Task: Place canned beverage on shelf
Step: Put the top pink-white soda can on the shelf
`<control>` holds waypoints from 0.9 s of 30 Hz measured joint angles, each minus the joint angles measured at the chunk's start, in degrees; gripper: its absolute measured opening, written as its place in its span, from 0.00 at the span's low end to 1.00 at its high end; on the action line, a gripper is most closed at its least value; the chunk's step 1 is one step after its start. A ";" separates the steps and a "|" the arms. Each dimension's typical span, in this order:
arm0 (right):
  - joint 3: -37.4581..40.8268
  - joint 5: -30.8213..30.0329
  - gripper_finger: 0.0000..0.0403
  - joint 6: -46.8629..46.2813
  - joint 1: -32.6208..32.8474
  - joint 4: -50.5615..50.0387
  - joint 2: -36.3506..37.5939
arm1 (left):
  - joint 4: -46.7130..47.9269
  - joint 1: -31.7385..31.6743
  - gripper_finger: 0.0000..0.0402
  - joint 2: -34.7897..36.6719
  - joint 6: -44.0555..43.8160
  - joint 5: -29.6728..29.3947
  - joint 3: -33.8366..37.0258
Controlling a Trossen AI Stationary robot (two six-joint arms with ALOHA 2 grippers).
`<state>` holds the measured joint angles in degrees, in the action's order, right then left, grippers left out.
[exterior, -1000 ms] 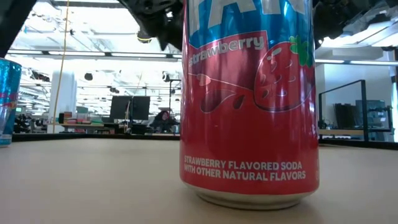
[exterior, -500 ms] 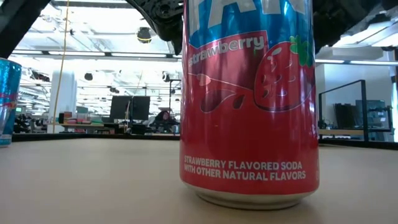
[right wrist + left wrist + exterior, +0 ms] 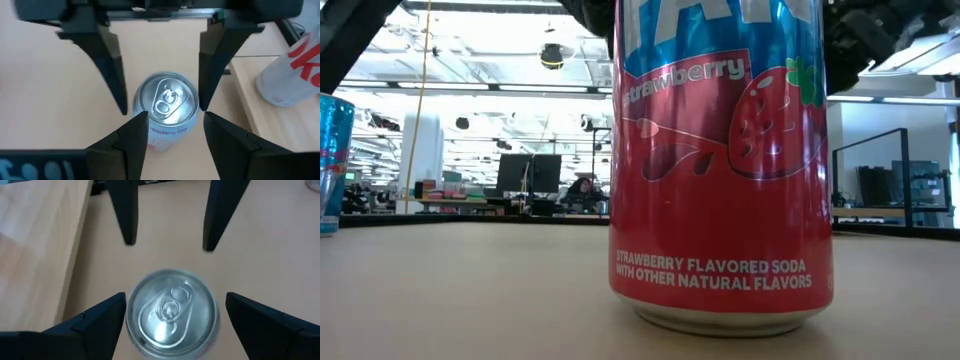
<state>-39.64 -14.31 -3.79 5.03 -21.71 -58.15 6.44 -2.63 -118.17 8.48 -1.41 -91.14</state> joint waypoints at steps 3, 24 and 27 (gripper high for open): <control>0.00 -0.02 0.59 1.17 -0.36 0.99 0.34 | 6.43 0.01 0.82 0.00 -0.16 -0.35 -3.91; -0.02 0.02 0.65 2.94 -0.73 -2.01 1.92 | 37.77 -1.51 0.82 0.02 5.94 -13.11 -28.98; -0.02 0.02 0.65 2.94 -0.73 -2.04 1.92 | 44.88 -1.49 0.82 0.03 5.69 -15.30 -32.70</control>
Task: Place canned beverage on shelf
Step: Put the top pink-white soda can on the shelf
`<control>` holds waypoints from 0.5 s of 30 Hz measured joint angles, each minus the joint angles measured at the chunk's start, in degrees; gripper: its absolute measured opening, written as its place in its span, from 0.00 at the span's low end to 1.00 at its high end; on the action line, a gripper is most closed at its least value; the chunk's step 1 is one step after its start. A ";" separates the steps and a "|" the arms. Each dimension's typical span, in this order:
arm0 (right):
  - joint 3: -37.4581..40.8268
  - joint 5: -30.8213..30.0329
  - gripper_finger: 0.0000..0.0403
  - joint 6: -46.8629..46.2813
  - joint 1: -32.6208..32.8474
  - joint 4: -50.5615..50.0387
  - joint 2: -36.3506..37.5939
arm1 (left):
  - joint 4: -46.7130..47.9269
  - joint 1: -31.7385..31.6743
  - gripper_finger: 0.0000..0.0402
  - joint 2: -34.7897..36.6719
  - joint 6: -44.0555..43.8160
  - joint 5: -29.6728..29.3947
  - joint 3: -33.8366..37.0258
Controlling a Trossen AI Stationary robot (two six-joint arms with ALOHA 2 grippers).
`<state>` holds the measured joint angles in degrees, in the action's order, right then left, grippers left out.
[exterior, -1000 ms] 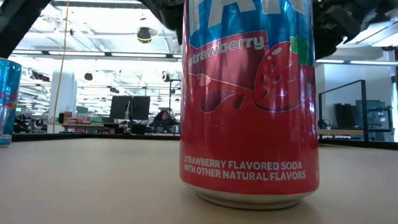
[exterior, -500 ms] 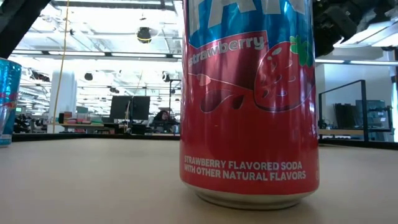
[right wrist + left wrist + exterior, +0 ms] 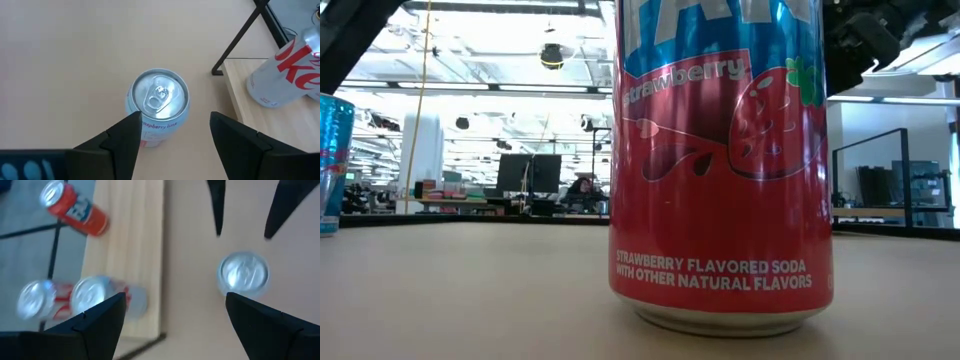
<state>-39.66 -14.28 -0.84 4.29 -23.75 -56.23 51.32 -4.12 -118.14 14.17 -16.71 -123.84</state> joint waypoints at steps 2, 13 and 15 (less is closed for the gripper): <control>0.00 0.00 0.65 -0.02 0.00 0.00 0.00 | 4.35 0.00 0.82 0.15 -0.56 -1.78 -1.88; 0.00 0.23 0.65 -0.20 0.09 -1.05 0.00 | 24.44 -1.22 0.82 5.03 -10.51 -14.15 -2.31; 0.00 0.24 0.65 -0.20 0.09 -1.22 0.00 | 24.90 -1.31 0.82 7.29 -12.06 -16.16 0.11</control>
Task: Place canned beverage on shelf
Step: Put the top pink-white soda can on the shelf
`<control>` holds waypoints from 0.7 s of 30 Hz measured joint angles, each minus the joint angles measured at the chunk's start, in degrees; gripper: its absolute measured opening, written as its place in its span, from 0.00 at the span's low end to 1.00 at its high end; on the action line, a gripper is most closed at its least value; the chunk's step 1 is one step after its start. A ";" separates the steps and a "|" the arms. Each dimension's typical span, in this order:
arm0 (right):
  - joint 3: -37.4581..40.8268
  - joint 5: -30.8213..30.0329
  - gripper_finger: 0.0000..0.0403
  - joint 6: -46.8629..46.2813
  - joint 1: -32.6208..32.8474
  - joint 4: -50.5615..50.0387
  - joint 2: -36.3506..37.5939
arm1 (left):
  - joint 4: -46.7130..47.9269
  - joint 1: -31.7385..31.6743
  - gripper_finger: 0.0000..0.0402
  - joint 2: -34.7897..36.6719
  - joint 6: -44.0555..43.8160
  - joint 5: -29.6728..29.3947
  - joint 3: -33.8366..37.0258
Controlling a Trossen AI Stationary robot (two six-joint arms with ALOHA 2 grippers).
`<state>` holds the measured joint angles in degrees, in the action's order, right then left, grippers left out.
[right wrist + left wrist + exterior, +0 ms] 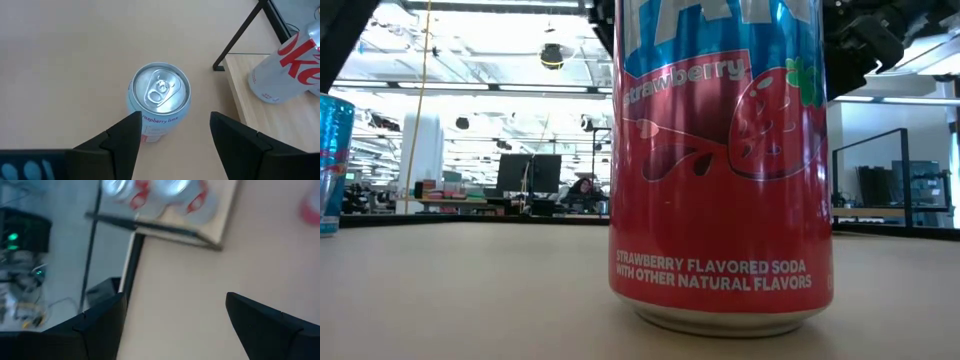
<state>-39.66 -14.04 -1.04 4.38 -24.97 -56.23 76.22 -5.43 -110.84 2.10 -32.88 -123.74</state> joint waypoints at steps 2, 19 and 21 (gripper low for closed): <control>0.00 0.00 0.65 0.00 0.00 0.02 0.00 | -0.64 0.08 0.82 3.23 -1.15 -2.09 4.31; 0.00 0.35 0.65 -1.87 -0.02 0.69 -0.51 | -56.07 0.09 0.82 52.54 -1.57 4.96 72.68; 0.00 0.66 0.65 -2.71 0.08 0.53 -0.57 | -65.26 0.09 0.82 56.64 -0.81 9.63 79.85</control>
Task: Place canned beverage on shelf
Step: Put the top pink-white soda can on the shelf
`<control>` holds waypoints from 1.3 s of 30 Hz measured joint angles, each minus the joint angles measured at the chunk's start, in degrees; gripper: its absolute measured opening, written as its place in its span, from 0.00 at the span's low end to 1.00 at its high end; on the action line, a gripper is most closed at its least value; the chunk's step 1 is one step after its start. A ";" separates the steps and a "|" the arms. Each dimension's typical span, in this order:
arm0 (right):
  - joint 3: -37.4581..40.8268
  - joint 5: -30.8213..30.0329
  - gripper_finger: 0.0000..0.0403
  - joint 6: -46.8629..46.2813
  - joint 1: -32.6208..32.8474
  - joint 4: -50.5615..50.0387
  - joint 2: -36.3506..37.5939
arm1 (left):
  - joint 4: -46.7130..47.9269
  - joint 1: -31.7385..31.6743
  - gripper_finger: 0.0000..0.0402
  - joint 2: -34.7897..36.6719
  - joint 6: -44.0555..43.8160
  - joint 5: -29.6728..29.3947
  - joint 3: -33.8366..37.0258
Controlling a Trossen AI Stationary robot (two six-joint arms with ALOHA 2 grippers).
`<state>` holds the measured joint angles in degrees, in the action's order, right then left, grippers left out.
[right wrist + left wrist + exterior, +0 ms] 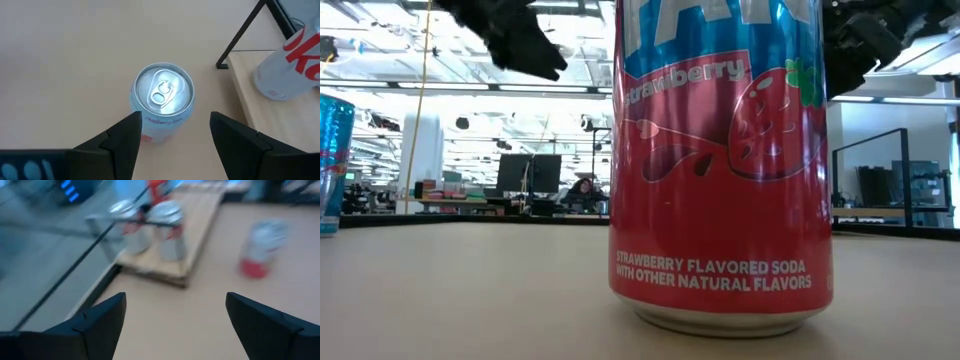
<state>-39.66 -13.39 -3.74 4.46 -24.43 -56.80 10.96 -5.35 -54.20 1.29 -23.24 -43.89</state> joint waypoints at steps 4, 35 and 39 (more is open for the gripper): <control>0.01 -0.01 0.65 -2.27 0.47 1.46 -0.79 | -14.52 0.02 0.82 4.75 -0.25 5.28 10.55; 15.58 -25.10 0.65 -4.06 8.55 37.48 2.06 | -25.99 -0.02 0.82 4.62 -0.17 6.47 16.05; 15.58 -20.28 0.68 -3.88 7.08 37.65 2.05 | -26.00 -0.02 0.82 4.60 -0.09 6.46 16.05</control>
<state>-24.08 -33.67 -7.63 11.54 13.22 -54.74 -15.04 -5.37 -49.60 1.20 -16.79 -27.83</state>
